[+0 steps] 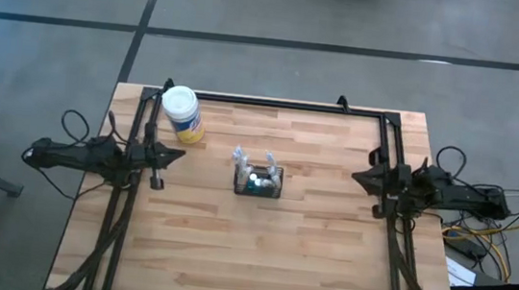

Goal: Pick & Place toothbrushing station
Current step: Return to Home Position

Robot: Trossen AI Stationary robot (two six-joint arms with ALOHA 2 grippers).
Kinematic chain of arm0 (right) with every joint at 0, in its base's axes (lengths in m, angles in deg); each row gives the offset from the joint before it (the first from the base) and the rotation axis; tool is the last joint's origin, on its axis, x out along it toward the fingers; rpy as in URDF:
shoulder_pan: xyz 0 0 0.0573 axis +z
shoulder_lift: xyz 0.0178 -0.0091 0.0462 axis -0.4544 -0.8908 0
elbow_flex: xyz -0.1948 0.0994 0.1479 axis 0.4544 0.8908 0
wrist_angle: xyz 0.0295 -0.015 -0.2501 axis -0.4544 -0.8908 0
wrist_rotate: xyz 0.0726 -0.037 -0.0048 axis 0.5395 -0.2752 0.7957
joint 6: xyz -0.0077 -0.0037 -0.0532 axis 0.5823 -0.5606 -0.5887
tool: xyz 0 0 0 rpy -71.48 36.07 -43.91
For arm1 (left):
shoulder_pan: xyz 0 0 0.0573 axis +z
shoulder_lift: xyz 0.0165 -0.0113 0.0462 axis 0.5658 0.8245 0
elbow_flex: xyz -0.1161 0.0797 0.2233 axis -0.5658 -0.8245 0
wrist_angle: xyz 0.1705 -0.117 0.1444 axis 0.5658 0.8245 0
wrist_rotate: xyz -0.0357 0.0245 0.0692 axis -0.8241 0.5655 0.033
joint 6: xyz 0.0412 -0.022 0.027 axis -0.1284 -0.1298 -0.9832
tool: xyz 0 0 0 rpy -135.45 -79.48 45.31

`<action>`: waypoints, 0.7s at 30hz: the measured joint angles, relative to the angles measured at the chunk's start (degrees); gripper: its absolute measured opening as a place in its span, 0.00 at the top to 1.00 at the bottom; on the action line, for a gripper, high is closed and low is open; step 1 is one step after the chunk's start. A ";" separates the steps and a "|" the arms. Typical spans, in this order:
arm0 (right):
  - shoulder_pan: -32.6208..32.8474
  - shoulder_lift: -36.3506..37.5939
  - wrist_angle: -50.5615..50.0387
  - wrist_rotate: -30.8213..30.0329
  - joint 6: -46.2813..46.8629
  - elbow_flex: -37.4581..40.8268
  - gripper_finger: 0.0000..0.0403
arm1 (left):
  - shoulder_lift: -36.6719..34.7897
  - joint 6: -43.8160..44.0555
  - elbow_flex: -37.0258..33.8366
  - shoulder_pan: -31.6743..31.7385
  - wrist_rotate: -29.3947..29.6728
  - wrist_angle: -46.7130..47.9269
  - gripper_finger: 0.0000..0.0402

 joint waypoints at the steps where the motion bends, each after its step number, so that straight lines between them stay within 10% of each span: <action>1: 0.04 1.78 -0.01 -0.82 0.90 1.23 0.98 | 0.00 0.02 0.00 0.00 0.00 -0.09 1.00; 21: -0.19 3.90 0.88 -3.25 1.75 6.07 0.98 | 0.00 1.58 -0.31 -0.03 -0.13 1.24 0.99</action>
